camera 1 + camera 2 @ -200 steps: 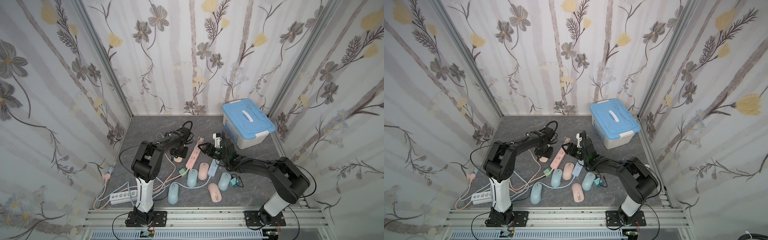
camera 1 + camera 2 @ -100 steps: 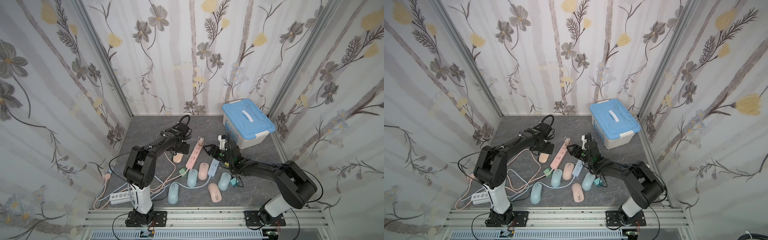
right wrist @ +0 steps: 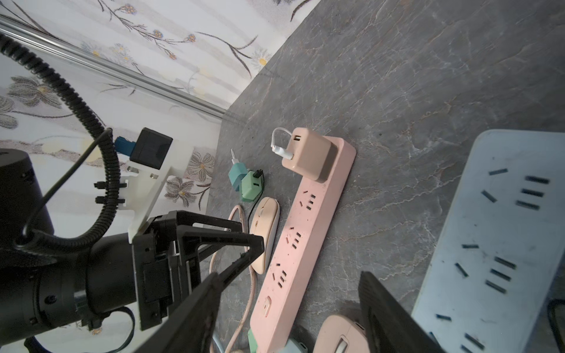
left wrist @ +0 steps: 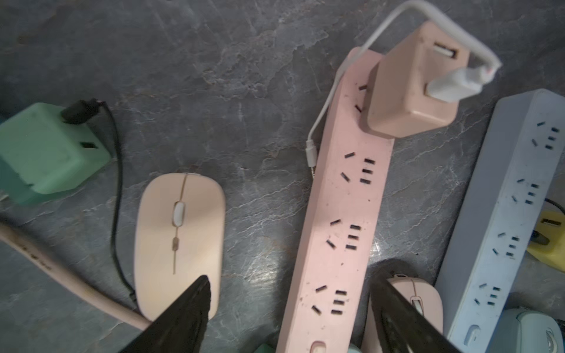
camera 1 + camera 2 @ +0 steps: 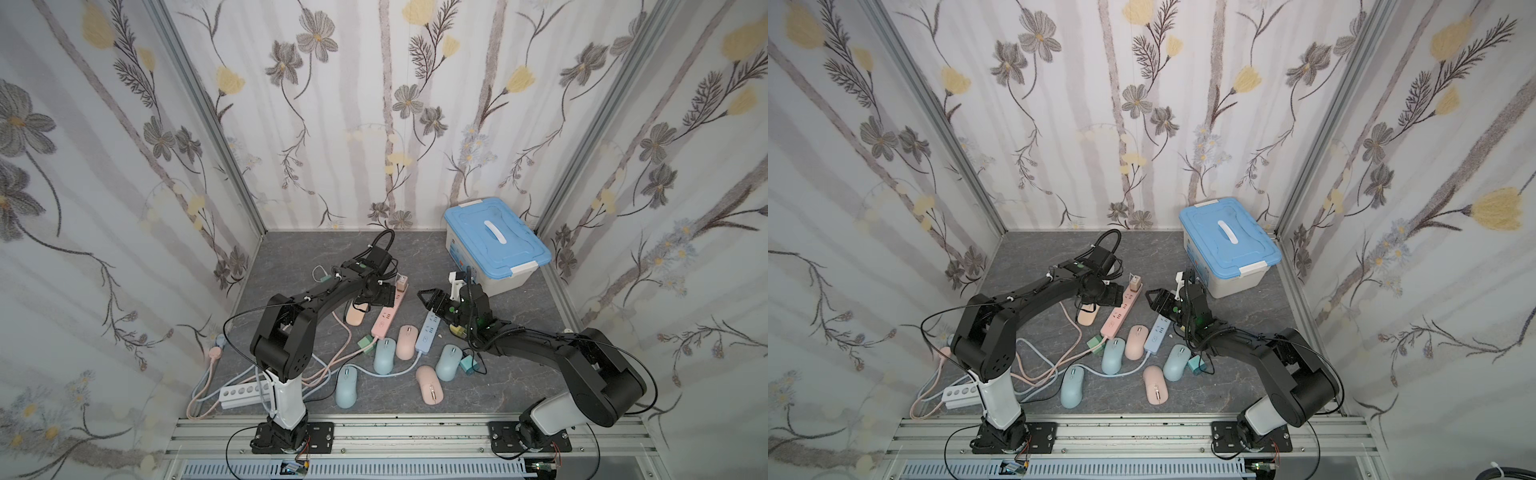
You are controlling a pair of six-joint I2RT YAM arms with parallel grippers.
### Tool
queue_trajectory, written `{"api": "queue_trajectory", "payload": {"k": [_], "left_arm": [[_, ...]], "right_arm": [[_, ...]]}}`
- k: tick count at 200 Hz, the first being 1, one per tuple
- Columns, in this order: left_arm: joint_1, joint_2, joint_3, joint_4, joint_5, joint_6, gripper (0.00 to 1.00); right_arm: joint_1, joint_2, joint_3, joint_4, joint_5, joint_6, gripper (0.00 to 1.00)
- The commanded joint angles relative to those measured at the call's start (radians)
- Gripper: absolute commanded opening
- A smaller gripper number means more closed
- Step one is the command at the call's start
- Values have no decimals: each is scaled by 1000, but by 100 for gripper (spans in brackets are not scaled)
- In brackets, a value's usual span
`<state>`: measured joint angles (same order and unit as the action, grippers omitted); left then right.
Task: Unplug the wireless mouse
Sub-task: Place the mouse at the center of the board, then pick up the socket from the center of the board.
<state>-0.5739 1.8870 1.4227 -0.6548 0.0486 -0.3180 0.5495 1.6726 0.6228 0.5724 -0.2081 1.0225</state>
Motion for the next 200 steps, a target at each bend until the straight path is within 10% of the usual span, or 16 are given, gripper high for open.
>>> {"api": "queue_trajectory", "payload": {"k": [1, 142, 200], "left_arm": [[-34, 53, 24, 17, -50, -16, 76], [-101, 159, 73, -105, -196, -16, 80], [-110, 174, 79, -124, -203, 4, 54]], "right_arm": [[-4, -10, -9, 13, 13, -2, 72], [-13, 0, -27, 27, 8, 2, 72], [-14, -4, -37, 30, 9, 3, 72]]}}
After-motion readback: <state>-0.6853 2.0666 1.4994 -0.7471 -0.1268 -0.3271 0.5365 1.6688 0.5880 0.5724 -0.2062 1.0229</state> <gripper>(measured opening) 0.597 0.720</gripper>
